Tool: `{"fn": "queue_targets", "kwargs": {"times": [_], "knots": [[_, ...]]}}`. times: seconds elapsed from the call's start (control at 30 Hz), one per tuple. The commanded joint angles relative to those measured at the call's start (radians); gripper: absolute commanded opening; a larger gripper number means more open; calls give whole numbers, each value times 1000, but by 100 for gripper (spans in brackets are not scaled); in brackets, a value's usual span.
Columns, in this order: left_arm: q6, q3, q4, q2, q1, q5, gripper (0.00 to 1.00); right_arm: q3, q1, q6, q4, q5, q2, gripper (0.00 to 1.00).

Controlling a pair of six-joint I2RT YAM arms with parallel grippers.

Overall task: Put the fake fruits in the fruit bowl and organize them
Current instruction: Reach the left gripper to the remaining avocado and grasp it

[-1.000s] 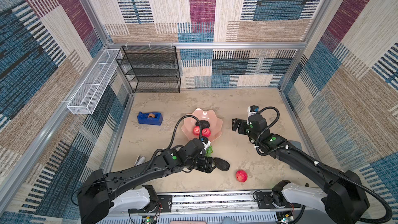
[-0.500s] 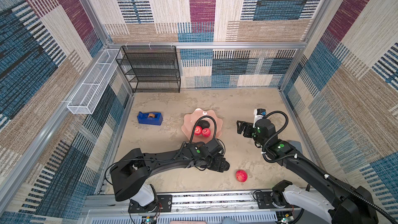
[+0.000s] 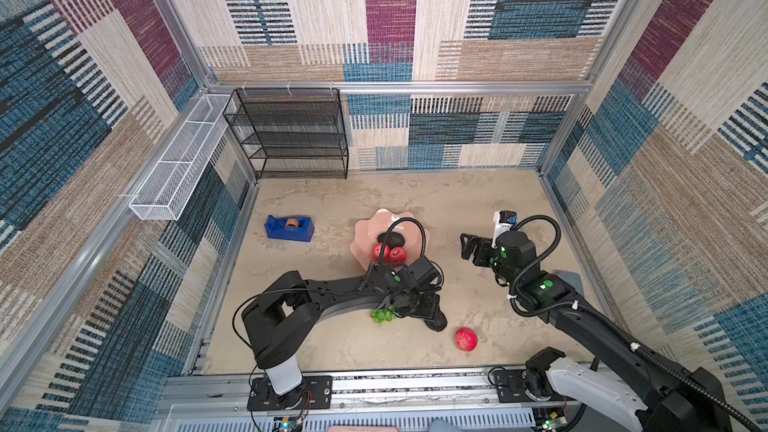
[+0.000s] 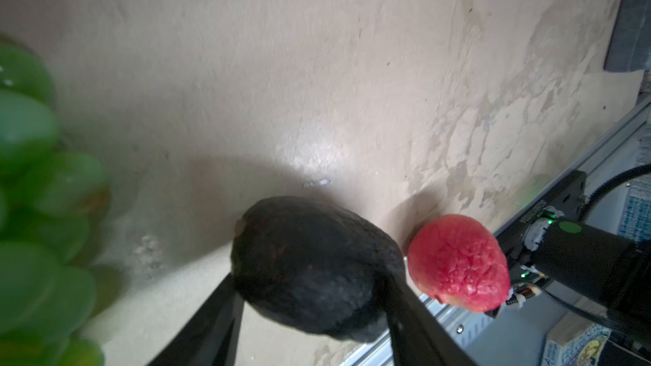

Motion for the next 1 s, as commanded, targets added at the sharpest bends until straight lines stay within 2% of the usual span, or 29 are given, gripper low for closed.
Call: {"fn": "queue_targets", "kwargs": {"times": [0.0, 0.1, 0.4, 0.43, 0.53, 0.6, 0.73, 0.97], "knots": [[31, 3, -36, 7, -2, 18, 50, -3, -1, -4, 20, 7, 1, 100], [40, -2, -18, -11, 1, 28, 45, -5, -4, -5, 21, 7, 1, 100], [72, -17, -7, -73, 49, 55, 43, -5, -9, -7, 29, -1, 5, 100], [78, -13, -13, -72, 52, 56, 46, -5, -9, -9, 27, -2, 6, 100], [90, 13, -75, -68, 53, 56, 65, -3, -9, -10, 21, -1, 2, 100], [83, 7, -102, -76, 49, 71, 72, -4, -11, -10, 18, 0, -5, 100], [53, -32, -105, -102, 15, 69, 76, -11, -11, -9, 12, 2, -15, 100], [35, -20, -106, -35, -13, 60, 75, -17, -11, -2, 12, -7, -26, 100]]}}
